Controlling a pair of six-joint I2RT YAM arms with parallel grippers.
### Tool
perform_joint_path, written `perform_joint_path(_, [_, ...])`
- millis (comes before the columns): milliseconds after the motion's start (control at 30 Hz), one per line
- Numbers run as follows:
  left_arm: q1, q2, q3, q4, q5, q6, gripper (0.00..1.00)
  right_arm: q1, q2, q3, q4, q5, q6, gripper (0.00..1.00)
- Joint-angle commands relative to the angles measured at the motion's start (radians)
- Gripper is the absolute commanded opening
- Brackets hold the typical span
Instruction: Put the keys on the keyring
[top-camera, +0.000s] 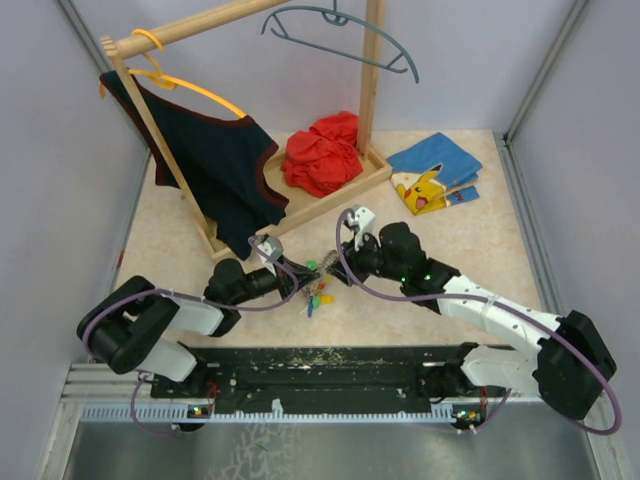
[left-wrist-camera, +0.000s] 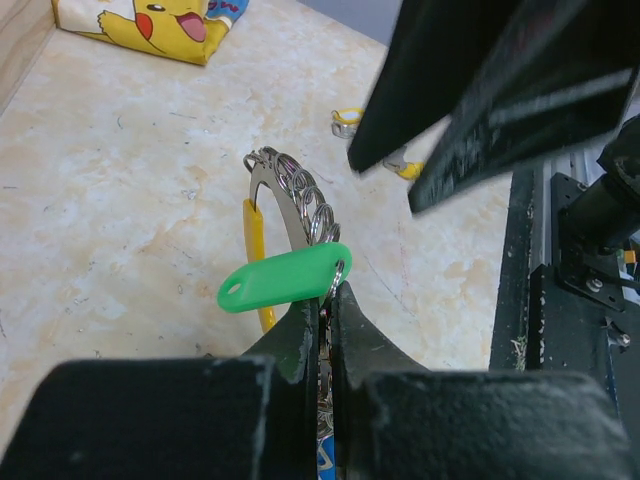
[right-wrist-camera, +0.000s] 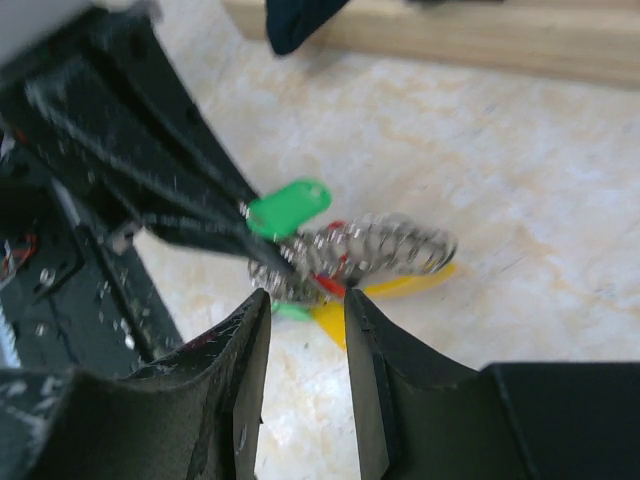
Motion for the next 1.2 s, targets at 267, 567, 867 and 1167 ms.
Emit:
perform_joint_path(267, [0.003, -0.081, -0.014, 0.052, -0.039, -0.081, 0.00, -0.051, 0.036, -0.177, 0.467, -0.274, 0.031, 0.31])
perform_joint_path(567, [0.003, -0.120, 0.010, -0.058, -0.022, -0.058, 0.01, -0.052, 0.060, -0.129, 0.485, -0.349, -0.039, 0.28])
perform_joint_path(867, [0.003, -0.161, 0.043, -0.150, 0.019, -0.056, 0.07, -0.052, 0.135, -0.051, 0.422, -0.340, -0.077, 0.31])
perform_joint_path(1167, [0.004, -0.157, 0.076, -0.226, 0.074, -0.034, 0.09, -0.054, 0.205, 0.021, 0.259, -0.329, -0.163, 0.34])
